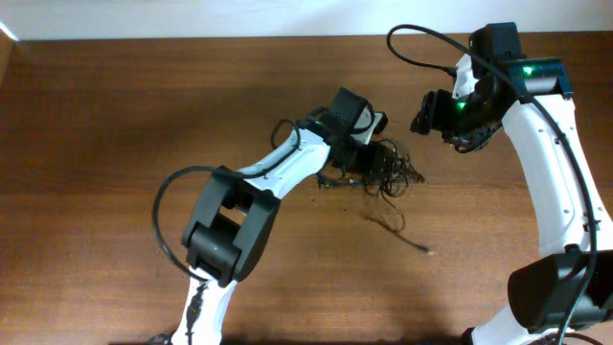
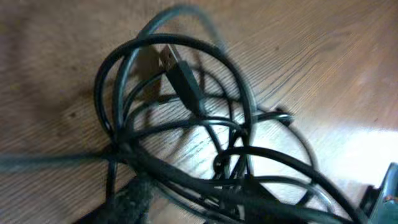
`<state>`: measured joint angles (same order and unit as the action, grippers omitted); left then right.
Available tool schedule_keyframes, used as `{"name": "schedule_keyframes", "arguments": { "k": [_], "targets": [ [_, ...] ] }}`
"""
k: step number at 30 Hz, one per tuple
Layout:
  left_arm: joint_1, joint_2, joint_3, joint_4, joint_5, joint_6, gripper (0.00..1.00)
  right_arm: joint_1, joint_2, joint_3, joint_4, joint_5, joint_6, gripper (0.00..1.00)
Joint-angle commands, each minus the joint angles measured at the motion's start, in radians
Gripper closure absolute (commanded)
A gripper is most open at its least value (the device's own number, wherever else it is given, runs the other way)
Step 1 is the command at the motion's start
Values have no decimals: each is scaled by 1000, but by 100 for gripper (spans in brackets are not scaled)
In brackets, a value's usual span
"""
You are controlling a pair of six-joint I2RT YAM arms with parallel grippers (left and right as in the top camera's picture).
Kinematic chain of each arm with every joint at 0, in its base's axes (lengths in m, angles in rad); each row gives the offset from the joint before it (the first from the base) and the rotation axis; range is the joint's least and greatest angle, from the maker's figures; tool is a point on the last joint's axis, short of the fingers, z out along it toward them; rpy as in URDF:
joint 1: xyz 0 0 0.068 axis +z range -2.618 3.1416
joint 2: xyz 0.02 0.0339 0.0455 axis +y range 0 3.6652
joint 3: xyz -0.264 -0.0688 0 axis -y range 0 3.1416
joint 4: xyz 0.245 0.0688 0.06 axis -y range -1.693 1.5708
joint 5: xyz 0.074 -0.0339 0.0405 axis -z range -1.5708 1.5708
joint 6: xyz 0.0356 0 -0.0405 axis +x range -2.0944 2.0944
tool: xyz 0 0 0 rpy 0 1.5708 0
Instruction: Untangle cables
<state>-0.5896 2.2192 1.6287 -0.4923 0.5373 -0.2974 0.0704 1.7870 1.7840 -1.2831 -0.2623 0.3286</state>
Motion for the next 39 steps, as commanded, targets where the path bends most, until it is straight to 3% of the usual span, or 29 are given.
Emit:
{"name": "schedule_keyframes", "arguments": {
  "k": [1,3,5,7,10,16,17,18,19,25,31,39],
  "targets": [
    [-12,55,2,-3,19,7,69,-6,-8,9,-5,13,-11,31],
    [-12,60,2,-17,-23,8,83,-5,-8,-1,-6,12,-11,30],
    [-12,60,2,-18,-23,7,82,-5,-7,-3,-8,12,-11,30],
    [-13,61,2,-26,-41,7,61,-5,-7,-4,-8,12,-12,30],
    [-24,89,1,-60,-68,-4,59,-5,-7,-6,-10,12,-19,30],
    [-51,163,1,-62,-75,-50,69,-4,-7,-6,-20,12,-35,30],
    [-51,163,1,-62,-75,-50,76,-5,-7,-6,-20,12,-35,30],
    [-51,163,1,-62,-74,-50,92,-4,-7,-6,-20,12,-37,30],
    [-51,161,2,-63,-74,-50,100,-4,-7,-6,-21,12,-37,31],
    [71,5,161,-251,-62,-41,100,3,-6,-6,-19,0,-43,31],
    [182,-208,205,-296,213,-26,100,60,6,-7,37,-72,-74,44],
    [242,-247,205,-274,500,-74,100,96,7,-7,161,-231,-89,46]
  ]
}}
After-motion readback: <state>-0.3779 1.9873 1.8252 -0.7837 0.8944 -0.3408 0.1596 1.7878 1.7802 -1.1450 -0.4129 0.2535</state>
